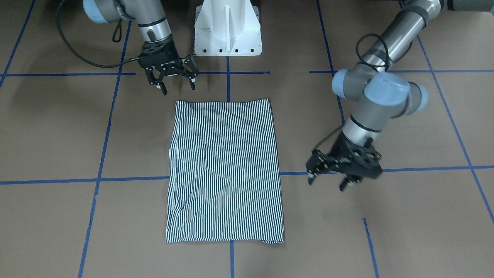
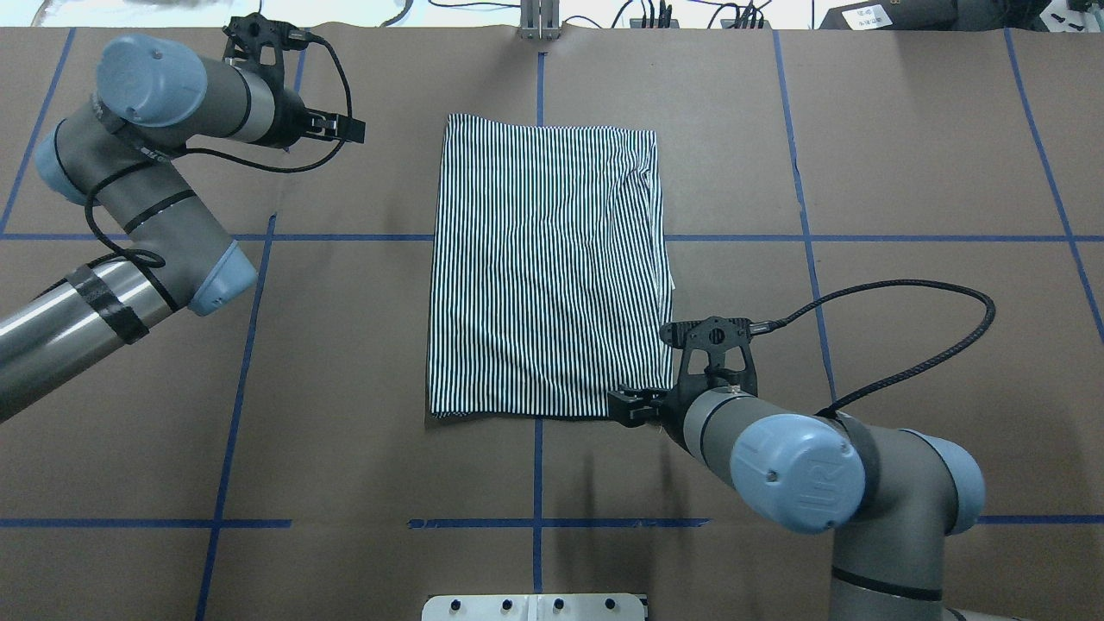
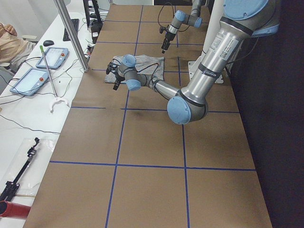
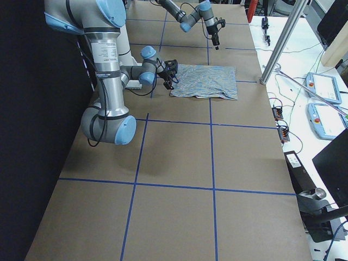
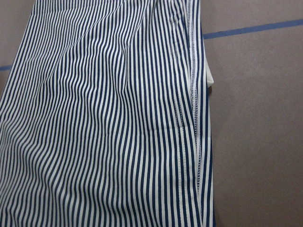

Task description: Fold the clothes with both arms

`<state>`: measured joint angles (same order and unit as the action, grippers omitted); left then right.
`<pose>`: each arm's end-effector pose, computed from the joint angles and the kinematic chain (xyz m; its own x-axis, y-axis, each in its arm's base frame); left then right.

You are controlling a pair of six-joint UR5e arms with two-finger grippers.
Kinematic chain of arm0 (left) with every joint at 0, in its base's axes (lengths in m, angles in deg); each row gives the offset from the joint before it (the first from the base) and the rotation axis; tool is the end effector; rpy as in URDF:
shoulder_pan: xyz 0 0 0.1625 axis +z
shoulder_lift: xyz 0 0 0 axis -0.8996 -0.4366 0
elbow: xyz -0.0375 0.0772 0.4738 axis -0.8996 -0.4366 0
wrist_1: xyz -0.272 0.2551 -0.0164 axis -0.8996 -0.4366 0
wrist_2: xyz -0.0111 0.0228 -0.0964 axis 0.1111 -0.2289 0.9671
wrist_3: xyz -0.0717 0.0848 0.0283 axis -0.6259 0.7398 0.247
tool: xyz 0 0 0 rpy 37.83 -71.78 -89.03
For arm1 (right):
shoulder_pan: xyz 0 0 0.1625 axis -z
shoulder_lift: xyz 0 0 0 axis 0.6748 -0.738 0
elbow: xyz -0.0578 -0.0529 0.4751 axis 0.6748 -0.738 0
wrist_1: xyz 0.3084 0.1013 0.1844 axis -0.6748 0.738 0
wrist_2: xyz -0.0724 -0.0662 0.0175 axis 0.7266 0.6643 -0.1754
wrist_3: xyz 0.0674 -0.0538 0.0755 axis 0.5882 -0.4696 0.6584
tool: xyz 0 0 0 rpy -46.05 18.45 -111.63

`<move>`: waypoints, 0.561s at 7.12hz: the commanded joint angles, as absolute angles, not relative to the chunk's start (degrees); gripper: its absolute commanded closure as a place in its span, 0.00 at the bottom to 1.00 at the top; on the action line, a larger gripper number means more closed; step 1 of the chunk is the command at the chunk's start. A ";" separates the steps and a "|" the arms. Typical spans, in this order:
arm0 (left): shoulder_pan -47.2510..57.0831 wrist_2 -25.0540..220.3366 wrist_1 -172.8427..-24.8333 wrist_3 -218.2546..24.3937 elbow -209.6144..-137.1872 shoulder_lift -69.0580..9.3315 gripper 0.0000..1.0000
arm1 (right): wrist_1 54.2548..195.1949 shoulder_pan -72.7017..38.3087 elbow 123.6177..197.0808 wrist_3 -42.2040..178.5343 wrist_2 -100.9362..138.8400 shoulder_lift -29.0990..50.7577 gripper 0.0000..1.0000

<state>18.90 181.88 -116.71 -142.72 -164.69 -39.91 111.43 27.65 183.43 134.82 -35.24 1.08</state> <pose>0.4226 -0.5709 0.4046 0.4990 0.1696 -0.8499 0.3016 0.8854 0.3537 -0.4552 -0.2843 0.3910 0.4884 0.0088 0.8726 -0.3841 0.9000 0.2060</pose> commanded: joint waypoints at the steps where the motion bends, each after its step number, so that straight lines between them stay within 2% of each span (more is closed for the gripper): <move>1: 28.38 178.27 -116.68 -156.75 -178.25 -32.89 0.00 | 106.25 26.62 184.24 148.97 -34.84 -0.58 0.00; 2: 33.56 173.10 -116.68 -166.13 -181.71 -30.94 0.00 | 106.25 25.74 184.68 153.57 -34.84 -0.57 0.01; 3: 38.14 168.35 -116.59 -174.58 -182.01 -30.23 0.25 | 106.25 25.13 184.60 153.70 -34.41 -0.57 0.01; 4: 40.27 165.87 -115.63 -179.88 -181.49 -30.22 0.53 | 106.25 24.69 184.60 153.71 -34.40 -0.57 0.01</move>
